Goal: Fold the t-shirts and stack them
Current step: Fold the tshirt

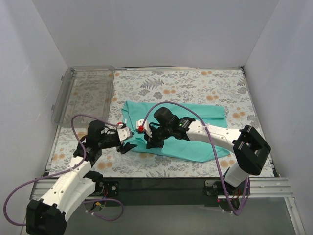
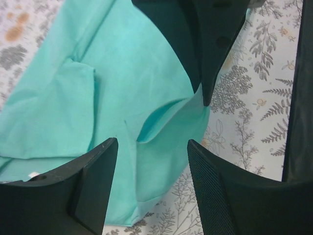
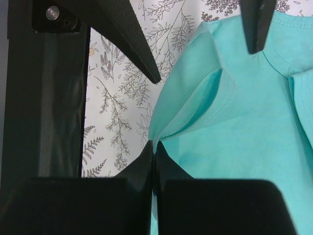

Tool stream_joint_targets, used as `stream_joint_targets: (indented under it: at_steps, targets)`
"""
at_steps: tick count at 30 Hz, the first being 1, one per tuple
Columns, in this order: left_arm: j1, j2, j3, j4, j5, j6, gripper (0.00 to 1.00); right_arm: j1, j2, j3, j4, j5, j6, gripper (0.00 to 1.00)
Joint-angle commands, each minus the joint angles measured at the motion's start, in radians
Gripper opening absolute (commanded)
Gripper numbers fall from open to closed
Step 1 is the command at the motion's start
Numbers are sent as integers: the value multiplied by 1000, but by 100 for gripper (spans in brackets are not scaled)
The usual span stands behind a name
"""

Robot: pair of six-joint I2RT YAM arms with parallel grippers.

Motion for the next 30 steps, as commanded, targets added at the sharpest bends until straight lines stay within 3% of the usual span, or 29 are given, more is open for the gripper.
stream_joint_targets:
  at_steps: [1, 30]
  targets:
    - [-1, -80, 2, 53, -36, 21, 56, -6, -42, -8, 30, -33, -11, 1]
    - [-15, 101, 5, 153, 62, 18, 49, -4, -48, -11, 27, -66, -11, 1]
